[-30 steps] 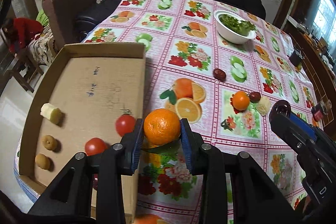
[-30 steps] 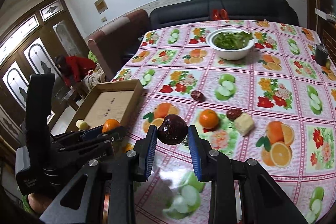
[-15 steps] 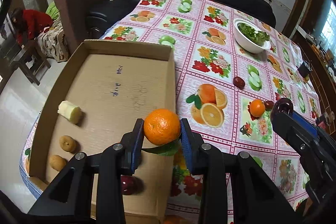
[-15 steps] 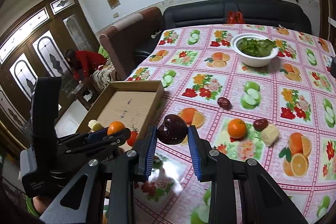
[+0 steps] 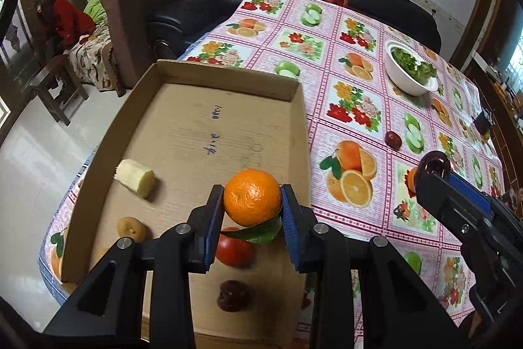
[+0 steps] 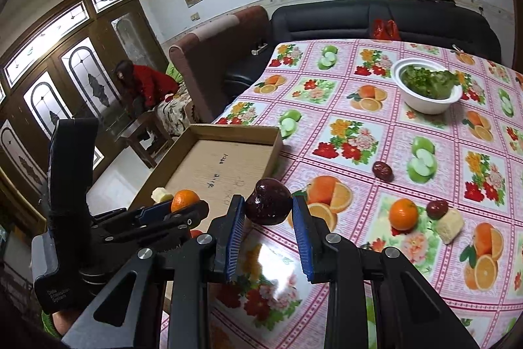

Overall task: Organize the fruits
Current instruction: 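Carry the orange and plum in both tools over the box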

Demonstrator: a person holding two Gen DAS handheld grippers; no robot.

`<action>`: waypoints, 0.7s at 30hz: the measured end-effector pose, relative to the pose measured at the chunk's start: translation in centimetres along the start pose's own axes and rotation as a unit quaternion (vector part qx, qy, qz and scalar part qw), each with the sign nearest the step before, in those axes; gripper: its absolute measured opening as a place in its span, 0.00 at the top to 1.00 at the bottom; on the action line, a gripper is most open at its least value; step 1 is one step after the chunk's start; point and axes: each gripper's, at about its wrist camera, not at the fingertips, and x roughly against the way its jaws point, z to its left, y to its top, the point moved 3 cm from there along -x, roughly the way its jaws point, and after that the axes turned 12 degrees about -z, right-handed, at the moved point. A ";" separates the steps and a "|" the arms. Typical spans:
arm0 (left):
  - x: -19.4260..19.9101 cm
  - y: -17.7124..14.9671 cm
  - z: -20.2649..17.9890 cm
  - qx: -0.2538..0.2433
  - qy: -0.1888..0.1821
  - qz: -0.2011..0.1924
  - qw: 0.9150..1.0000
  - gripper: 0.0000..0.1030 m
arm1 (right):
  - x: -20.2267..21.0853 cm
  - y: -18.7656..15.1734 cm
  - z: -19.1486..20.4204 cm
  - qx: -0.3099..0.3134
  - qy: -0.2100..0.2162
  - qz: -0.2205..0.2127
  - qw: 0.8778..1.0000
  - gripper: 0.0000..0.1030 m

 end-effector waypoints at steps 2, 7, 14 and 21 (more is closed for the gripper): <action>-0.1 0.1 0.4 0.003 0.003 0.000 1.000 0.69 | -0.4 0.1 0.4 0.003 0.003 0.002 1.000 0.71; -0.5 0.3 1.6 0.008 0.012 0.001 1.000 0.69 | -1.6 0.1 1.1 0.006 0.010 0.007 1.000 0.71; -1.1 0.4 3.1 0.016 0.024 0.004 1.000 0.69 | -3.1 -0.1 2.1 0.013 0.019 0.018 1.000 0.71; -1.7 0.6 4.0 0.020 0.030 0.008 0.999 0.69 | -4.6 -0.3 2.5 0.014 0.025 0.027 0.999 0.71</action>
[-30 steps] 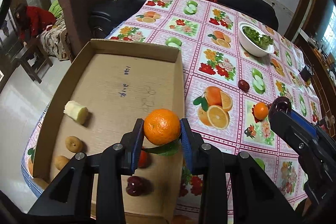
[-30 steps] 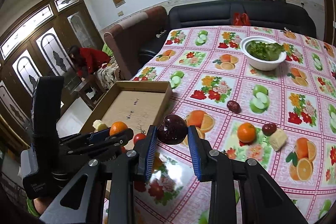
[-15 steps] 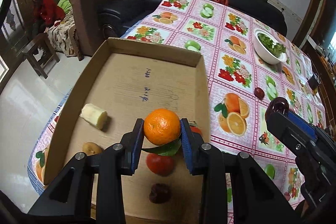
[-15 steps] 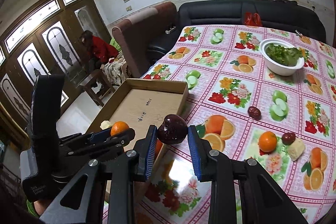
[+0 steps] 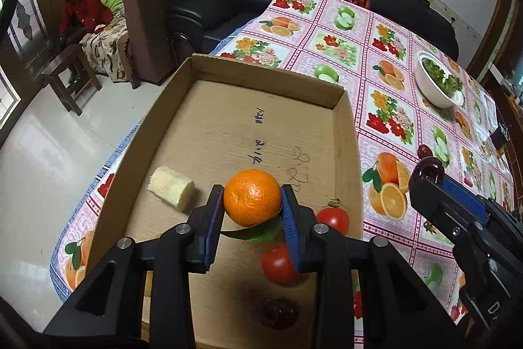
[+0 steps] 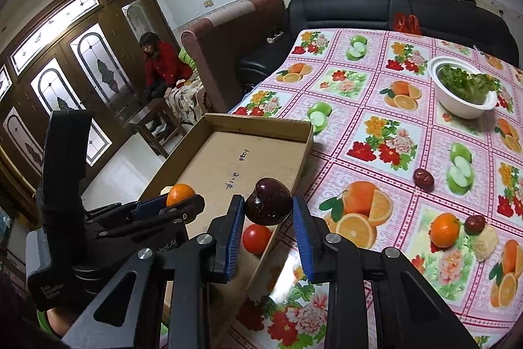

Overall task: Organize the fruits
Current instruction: 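Carry the orange and plum in both tools over the box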

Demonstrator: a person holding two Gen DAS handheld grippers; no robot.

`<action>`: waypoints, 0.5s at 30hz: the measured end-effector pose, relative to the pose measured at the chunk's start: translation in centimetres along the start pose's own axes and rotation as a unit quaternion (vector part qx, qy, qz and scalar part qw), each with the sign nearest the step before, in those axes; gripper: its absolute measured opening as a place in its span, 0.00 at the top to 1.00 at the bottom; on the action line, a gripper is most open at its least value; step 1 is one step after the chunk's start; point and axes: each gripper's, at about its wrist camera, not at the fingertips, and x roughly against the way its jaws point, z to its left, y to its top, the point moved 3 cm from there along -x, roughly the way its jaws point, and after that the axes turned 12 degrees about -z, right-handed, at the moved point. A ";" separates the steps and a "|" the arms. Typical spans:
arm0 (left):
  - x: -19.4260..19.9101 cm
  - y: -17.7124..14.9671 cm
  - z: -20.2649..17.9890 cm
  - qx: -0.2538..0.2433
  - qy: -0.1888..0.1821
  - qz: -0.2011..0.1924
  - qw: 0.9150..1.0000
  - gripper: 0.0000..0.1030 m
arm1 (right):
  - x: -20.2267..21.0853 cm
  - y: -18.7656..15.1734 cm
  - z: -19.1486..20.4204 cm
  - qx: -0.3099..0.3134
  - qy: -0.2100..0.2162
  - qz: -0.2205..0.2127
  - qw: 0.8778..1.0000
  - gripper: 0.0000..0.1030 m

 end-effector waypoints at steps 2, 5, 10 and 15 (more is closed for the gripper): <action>-0.2 0.1 0.4 0.003 0.004 0.001 1.000 0.69 | -0.6 0.1 0.0 0.002 -0.001 0.003 1.000 0.71; -0.4 0.4 1.2 0.010 0.007 0.001 1.000 0.69 | -1.4 0.1 0.0 0.002 0.000 0.007 1.000 0.71; -0.7 1.1 2.7 0.025 0.013 0.000 1.000 0.69 | -2.7 0.4 0.1 0.002 0.001 0.014 1.000 0.71; -1.2 2.4 4.3 0.041 0.019 -0.001 0.999 0.69 | -3.8 0.8 0.5 0.005 0.005 0.016 1.000 0.71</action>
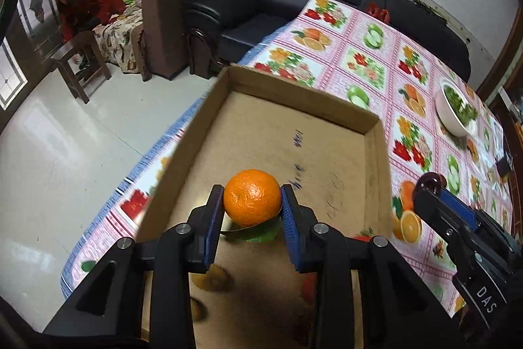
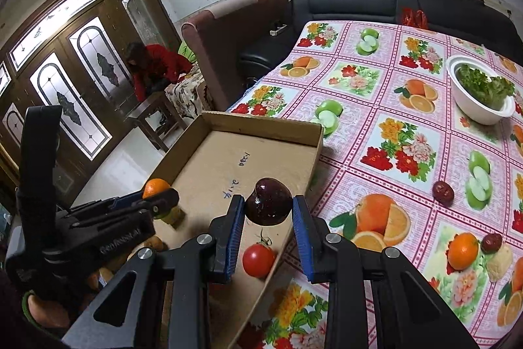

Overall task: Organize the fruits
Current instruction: 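Carry the orange and plum in both tools over the box, then open both tools to release the orange and plum into the box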

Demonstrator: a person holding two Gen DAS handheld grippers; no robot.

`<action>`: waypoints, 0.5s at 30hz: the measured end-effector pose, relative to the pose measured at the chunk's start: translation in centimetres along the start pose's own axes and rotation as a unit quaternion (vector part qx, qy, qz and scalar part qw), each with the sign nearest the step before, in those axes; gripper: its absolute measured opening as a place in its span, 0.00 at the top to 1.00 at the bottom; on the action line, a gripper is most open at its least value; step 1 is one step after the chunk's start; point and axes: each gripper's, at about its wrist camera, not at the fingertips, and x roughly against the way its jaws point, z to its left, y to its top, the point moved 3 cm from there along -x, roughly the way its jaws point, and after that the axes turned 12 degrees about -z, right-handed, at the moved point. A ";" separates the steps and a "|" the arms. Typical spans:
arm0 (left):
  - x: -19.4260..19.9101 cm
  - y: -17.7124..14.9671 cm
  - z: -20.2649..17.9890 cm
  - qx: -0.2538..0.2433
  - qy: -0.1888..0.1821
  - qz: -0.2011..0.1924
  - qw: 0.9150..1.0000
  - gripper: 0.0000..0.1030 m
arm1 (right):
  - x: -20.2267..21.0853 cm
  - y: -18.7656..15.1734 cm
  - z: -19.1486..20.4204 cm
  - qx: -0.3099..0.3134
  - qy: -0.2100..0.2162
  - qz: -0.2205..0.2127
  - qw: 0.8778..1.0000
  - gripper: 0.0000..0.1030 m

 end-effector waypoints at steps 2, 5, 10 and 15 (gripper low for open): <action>-0.5 0.6 0.4 0.004 0.006 -0.001 1.000 0.69 | -0.3 0.5 0.4 0.004 0.002 -0.002 1.000 0.71; -1.7 1.2 0.7 0.009 0.008 0.007 1.000 0.69 | -1.4 1.2 1.2 0.013 0.011 -0.001 1.000 0.71; -4.4 1.3 0.1 -0.009 0.027 0.027 0.999 0.69 | -4.5 0.2 2.2 0.028 0.016 0.033 0.999 0.71; -6.2 0.2 0.2 -0.015 0.041 0.054 0.998 0.69 | -6.7 -1.7 2.1 0.035 0.014 0.065 0.997 0.71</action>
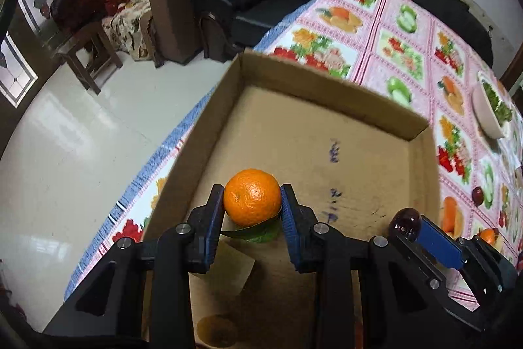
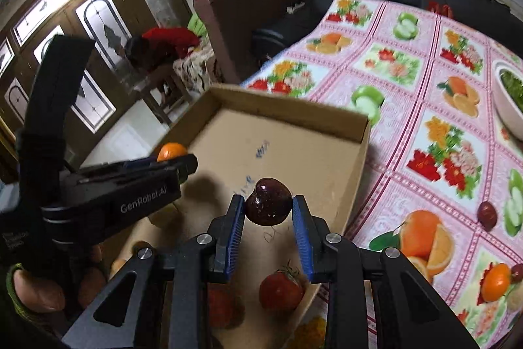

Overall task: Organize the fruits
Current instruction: 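Open both tools to release the orange and plum into the box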

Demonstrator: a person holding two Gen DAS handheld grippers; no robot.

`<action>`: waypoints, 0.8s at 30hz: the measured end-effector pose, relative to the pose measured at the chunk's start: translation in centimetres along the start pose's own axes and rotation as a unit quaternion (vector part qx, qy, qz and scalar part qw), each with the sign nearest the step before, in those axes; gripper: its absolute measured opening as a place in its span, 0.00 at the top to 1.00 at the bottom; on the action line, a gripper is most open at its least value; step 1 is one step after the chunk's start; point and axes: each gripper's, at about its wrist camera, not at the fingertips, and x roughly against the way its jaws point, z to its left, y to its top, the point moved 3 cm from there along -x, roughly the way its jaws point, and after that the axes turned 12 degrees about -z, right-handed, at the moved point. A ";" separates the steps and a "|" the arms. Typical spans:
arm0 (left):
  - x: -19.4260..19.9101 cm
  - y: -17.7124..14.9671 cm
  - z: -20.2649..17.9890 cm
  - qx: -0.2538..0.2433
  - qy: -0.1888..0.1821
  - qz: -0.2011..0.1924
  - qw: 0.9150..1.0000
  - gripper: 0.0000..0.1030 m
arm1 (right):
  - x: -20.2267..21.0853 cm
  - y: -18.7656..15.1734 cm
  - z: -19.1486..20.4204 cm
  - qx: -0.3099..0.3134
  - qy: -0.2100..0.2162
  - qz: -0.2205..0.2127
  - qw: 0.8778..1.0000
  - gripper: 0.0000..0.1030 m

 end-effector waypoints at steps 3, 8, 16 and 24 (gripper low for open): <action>-0.3 -0.5 0.0 -0.006 0.008 0.002 1.000 0.69 | -1.1 -0.7 -0.3 0.000 -0.001 0.015 1.000 0.71; -0.5 -0.5 -0.1 -0.009 0.018 0.005 1.000 0.68 | -1.9 -1.3 0.2 0.013 0.004 0.027 1.000 0.70; 0.3 -0.5 0.4 0.010 0.004 0.011 1.000 0.55 | -1.8 -1.5 0.6 0.024 0.001 0.028 0.999 0.65; 3.3 -0.7 0.9 0.042 -0.020 -0.008 0.999 0.55 | 1.2 -1.1 0.3 0.020 -0.001 0.000 1.000 0.50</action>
